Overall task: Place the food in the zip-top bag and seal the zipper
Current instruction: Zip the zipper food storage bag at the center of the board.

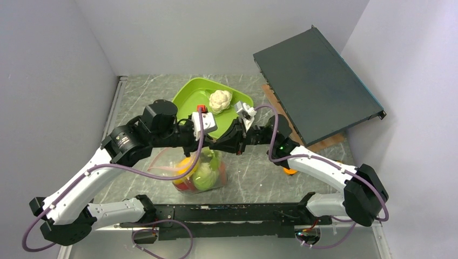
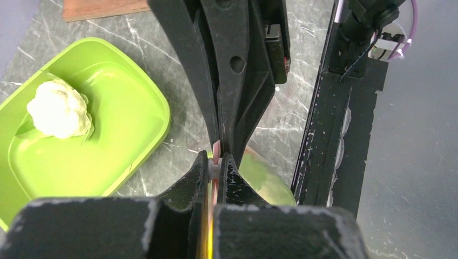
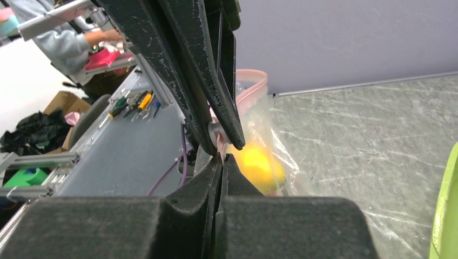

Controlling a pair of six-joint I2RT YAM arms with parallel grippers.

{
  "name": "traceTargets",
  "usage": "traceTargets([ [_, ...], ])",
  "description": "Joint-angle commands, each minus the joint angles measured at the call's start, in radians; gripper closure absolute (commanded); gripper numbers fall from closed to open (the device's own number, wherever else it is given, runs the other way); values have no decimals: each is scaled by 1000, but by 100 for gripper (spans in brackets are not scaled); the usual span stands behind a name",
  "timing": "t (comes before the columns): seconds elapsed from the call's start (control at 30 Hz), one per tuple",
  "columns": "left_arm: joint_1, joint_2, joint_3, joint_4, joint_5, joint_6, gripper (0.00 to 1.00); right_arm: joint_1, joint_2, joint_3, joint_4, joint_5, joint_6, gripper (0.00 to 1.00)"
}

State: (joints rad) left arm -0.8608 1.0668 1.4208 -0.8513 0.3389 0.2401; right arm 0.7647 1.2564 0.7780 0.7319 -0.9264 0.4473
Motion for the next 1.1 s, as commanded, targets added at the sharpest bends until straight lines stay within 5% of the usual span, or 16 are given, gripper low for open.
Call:
traceTargets([
  [0.0,45,-59,-27,-10,18,21,100,-19,-38,-25,248,40,98,100],
  [0.43,84,-142,-77,-31,54,23,100,-64,-65,-53,261,66,103,100],
  [0.6,87,-135,-66,-36,72,15,100,-60,-54,44,43,-63,-40,98],
  [0.7,86,-124,-62,-22,76,11,100,-43,-45,158,-274,-110,-232,60],
  [0.8,86,-111,-51,-21,82,12,100,-25,-22,273,-537,-122,-404,41],
  [1.07,86,-87,-17,-24,89,7,100,-22,76,433,-772,-174,-544,43],
])
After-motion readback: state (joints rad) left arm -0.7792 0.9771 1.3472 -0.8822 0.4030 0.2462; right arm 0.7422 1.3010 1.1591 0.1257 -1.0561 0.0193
